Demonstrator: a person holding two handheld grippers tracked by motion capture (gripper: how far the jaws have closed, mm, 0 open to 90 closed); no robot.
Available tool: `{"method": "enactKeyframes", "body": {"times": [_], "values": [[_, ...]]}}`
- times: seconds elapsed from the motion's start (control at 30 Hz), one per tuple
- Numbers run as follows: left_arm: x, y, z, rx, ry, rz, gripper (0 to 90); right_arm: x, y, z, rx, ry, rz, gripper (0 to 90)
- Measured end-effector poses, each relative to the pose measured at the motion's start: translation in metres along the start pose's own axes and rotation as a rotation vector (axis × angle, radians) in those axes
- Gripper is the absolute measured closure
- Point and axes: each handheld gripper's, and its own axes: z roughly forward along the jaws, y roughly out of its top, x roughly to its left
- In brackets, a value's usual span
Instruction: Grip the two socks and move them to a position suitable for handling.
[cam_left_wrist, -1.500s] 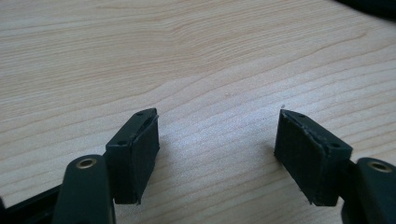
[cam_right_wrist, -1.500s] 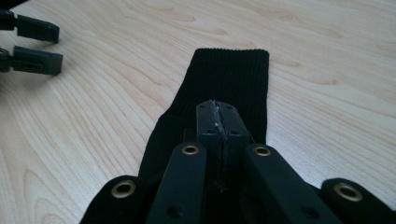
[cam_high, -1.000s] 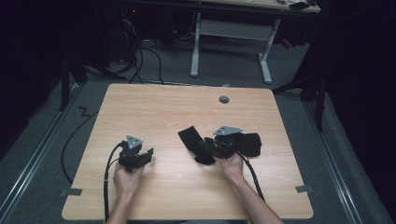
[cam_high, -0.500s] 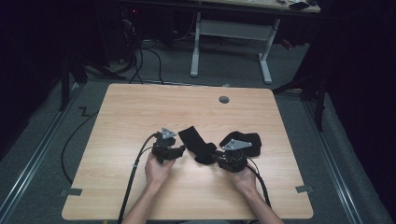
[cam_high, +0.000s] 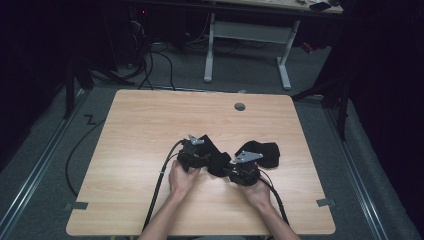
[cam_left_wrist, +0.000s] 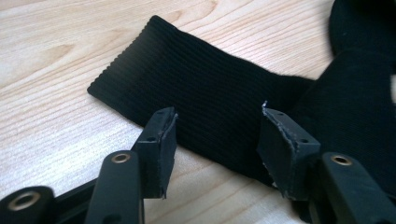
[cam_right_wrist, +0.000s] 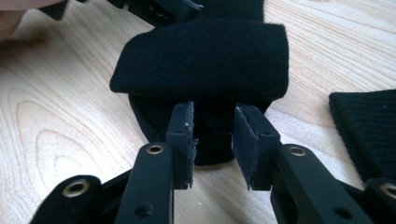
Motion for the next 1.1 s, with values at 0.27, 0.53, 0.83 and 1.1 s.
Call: {"method": "enactKeyframes", "body": {"times": [0.27,0.53,0.83,1.1], "values": [[-0.003,0.006,0.007,0.034,0.038,0.075,56.1,0.005,-0.002,-0.002,0.006,0.012,-0.036,80.1],[0.001,0.007,0.007,0.031,0.006,0.102,85.0,0.011,-0.006,-0.008,0.005,0.043,-0.047,85.9],[0.011,0.013,0.000,-0.028,-0.007,0.079,86.5,0.027,-0.009,-0.023,-0.050,0.098,-0.073,86.5],[0.008,0.019,0.016,-0.054,-0.021,0.093,83.4,0.037,-0.018,-0.026,-0.021,0.145,-0.082,85.9]]}}
